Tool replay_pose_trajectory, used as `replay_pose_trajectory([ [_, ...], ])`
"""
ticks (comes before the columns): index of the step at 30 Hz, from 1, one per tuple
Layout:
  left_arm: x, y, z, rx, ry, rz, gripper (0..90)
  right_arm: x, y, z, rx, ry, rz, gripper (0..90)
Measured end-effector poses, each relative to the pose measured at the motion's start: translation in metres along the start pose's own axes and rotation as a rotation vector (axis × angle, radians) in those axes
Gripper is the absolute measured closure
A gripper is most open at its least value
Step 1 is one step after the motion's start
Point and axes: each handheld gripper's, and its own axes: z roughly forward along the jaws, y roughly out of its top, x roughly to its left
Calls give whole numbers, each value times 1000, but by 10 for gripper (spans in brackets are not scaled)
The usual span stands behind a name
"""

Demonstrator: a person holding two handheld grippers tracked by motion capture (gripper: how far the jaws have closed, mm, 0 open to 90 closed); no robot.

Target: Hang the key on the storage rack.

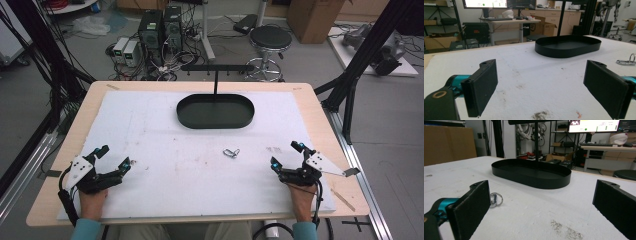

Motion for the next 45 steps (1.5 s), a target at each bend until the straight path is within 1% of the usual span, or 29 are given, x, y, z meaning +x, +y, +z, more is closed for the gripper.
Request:
replay_pose_trajectory([
  [1, 0, 0, 0, 0, -1, 6, 125, 1, 0, 0, 3, -2, 2, 10],
  [5, 0, 0, 0, -1, -2, 4, 125, 0, 1, 1, 9, 1, -5, 10],
  [7, 0, 0, 0, -1, -2, 5, 125, -1, 1, 2, 19, 15, 3, 9],
  [8, 0, 0, 0, -3, -2, 7, 125, -1, 1, 2, 19, 15, 3, 9],
  [9, 0, 0, 0, -3, -3, 6, 125, -1, 4, 3, 51, 29, -5, 9],
  [13, 0, 0, 0, 0, -2, 5, 126, 0, 16, 7, 67, 68, -33, 9],
  [14, 0, 0, 0, -1, -2, 5, 125, -1, 19, 9, 71, 80, -46, 9],
  [15, 0, 0, 0, -1, -2, 5, 125, -1, 22, 10, 82, 88, -45, 9],
  [18, 0, 0, 0, -1, -2, 5, 125, -2, 35, 17, 115, 133, -72, 9],
  [19, 0, 0, 0, -2, -3, 4, 125, -2, 40, 19, 138, 136, -76, 9],
  [20, 0, 0, 0, -2, -2, 4, 125, -2, 40, 19, 138, 136, -76, 9],
  [21, 0, 0, 0, 0, -3, 6, 125, -2, 49, 24, 161, 156, -97, 9],
  [22, 0, 0, 0, 0, -3, 6, 125, -2, 53, 26, 164, 170, -107, 9],
  [23, 0, 0, 0, 0, -3, 6, 125, -2, 53, 26, 164, 170, -107, 9],
  [24, 0, 0, 0, 0, -4, 6, 125, -1, 61, 32, 174, 202, -111, 9],
  [25, 0, 0, 0, -1, -4, 5, 125, -1, 61, 32, 174, 202, -111, 9],
  [28, 0, 0, 0, -1, -4, 5, 125, 0, 70, 41, 209, 251, -127, 9],
  [30, 0, 0, 0, 2, -3, 7, 125, 0, 76, 49, 245, 293, -154, 9],
  [31, 0, 0, 0, 0, -3, 5, 126, 1, 81, 58, 284, 333, -172, 10],
  [33, 0, 0, 0, 2, -3, 6, 125, 2, 85, 66, 325, 376, -193, 10],
  [36, 0, 0, 0, 3, -3, 7, 125, 2, 88, 78, 372, 419, -213, 10],
  [37, 0, 0, 0, 3, -3, 6, 125, 2, 89, 83, 385, 430, -220, 10],
  [38, 0, 0, 0, 3, -3, 6, 125, 2, 89, 83, 385, 430, -220, 10],
  [39, 0, 0, 0, 3, -3, 7, 126, 3, 90, 90, 410, 456, -225, 10],
  [41, 0, 0, 0, 4, -4, 7, 125, 4, 92, 98, 448, 478, -242, 10],
  [42, 0, 0, 0, 3, -3, 7, 125, 4, 92, 98, 448, 478, -242, 10],
  [44, 0, 0, 0, 3, -3, 6, 126, 5, 95, 109, 485, 518, -268, 10],
  [45, 0, 0, 0, 3, -4, 8, 125, 5, 96, 113, 498, 525, -270, 10],
])
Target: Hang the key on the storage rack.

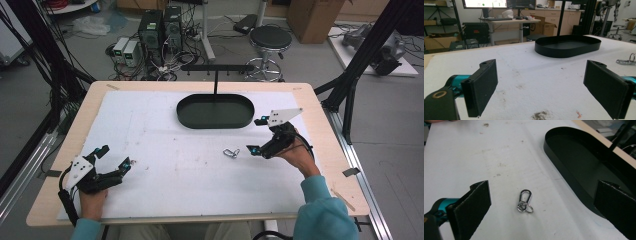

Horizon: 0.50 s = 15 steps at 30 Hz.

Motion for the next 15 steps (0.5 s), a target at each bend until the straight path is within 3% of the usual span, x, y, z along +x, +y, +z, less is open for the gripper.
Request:
replay_pose_trajectory([
  [4, 0, 0, 0, -1, 1, 0, 125, -5, 6, 8, 40, 31, -23, 10],
  [6, 0, 0, 0, -1, 1, 0, 125, -7, 9, 14, 65, 69, -17, 10],
  [8, 0, 0, 0, -1, 2, -2, 125, -8, 12, 23, 121, 101, -44, 10],
  [15, 0, 0, 1, 3, 2, -5, 126, -11, 9, 38, 180, 151, -55, 42],
])
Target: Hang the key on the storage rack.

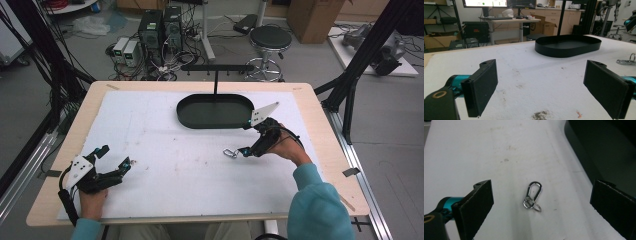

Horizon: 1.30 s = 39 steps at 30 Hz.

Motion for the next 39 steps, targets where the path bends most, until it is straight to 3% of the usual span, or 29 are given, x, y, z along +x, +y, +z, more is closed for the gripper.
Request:
replay_pose_trajectory([
  [2, 0, 0, 0, 0, 0, 0, 125, -1, -1, 7, 35, 14, -8, 43],
  [7, 0, 0, 0, 1, 1, 0, 125, -3, -3, 13, 59, 26, -8, 44],
  [15, 0, 0, 0, 1, 2, -5, 125, -5, -5, 25, 118, 55, 22, 63],
  [16, 0, 0, 0, 1, 3, -6, 126, -4, -5, 28, 147, 52, 5, 135],
  [18, 0, 0, 0, 2, 3, -5, 125, -4, -5, 29, 159, 63, -13, 165],
  [24, 0, 0, 0, 2, 2, -7, 125, -6, -6, 35, 191, 66, -18, 196],
  [31, 1, 0, 0, 4, 2, -6, 125, -6, -7, 40, 249, 109, -44, 398],
  [36, 1, 0, 0, 5, 2, -7, 126, -9, -9, 42, 275, 109, -48, 464],
  [39, 1, 0, 0, 5, 0, -7, 125, -9, -9, 41, 283, 112, -52, 559],
])
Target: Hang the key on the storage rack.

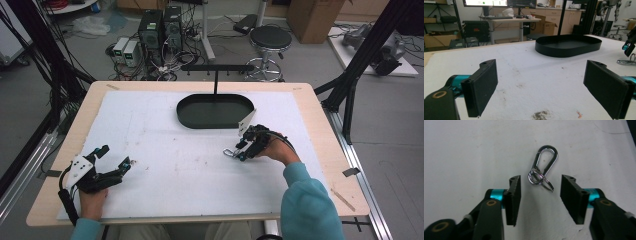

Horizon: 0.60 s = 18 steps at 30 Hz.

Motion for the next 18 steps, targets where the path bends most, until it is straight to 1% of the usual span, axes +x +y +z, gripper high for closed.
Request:
replay_pose_trajectory([
  [4, 0, 0, 0, -1, 1, 0, 125, 0, 0, -2, -2, -1, -10, 626],
  [5, 0, 0, 0, 0, 1, 0, 125, 0, 0, -2, -2, -1, -10, 626],
  [7, 0, 0, 0, 0, 1, 0, 125, 0, 1, -2, 0, -4, -12, 670],
  [13, 0, 0, 0, 1, 1, 1, 126, 0, 1, -3, 0, -18, -13, 741],
  [16, 0, 0, 0, 1, 1, 0, 125, 1, 2, -3, -1, -18, -18, 759],
  [17, 0, 0, 0, 0, 2, -2, 125, 0, 2, -2, -3, -16, -27, 767],
  [18, 0, 0, 0, 1, 2, -2, 125, 1, 2, -2, 2, -17, -21, 770],
])
